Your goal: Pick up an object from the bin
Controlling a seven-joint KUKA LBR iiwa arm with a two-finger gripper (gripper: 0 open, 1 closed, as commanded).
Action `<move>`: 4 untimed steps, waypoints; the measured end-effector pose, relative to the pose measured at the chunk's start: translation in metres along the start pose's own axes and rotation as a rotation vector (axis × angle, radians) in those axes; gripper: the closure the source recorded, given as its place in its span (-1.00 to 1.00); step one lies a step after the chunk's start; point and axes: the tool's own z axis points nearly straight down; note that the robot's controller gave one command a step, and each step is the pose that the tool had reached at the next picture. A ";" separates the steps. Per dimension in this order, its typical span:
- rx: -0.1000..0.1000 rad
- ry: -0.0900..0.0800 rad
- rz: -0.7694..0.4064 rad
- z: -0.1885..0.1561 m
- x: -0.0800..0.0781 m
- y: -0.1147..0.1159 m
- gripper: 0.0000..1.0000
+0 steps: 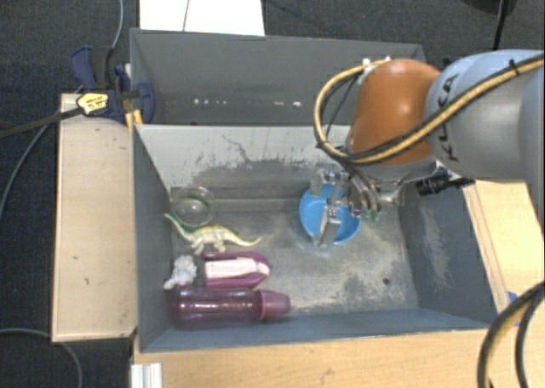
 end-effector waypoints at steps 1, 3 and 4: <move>-0.001 -0.003 -0.089 0.010 0.011 -0.034 -1.00; -0.002 -0.007 0.135 0.048 0.003 -0.039 -1.00; 0.000 -0.003 0.128 0.064 0.011 -0.024 1.00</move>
Offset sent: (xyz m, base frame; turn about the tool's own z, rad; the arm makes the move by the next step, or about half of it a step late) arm 0.0069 -0.0594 -0.0255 0.0758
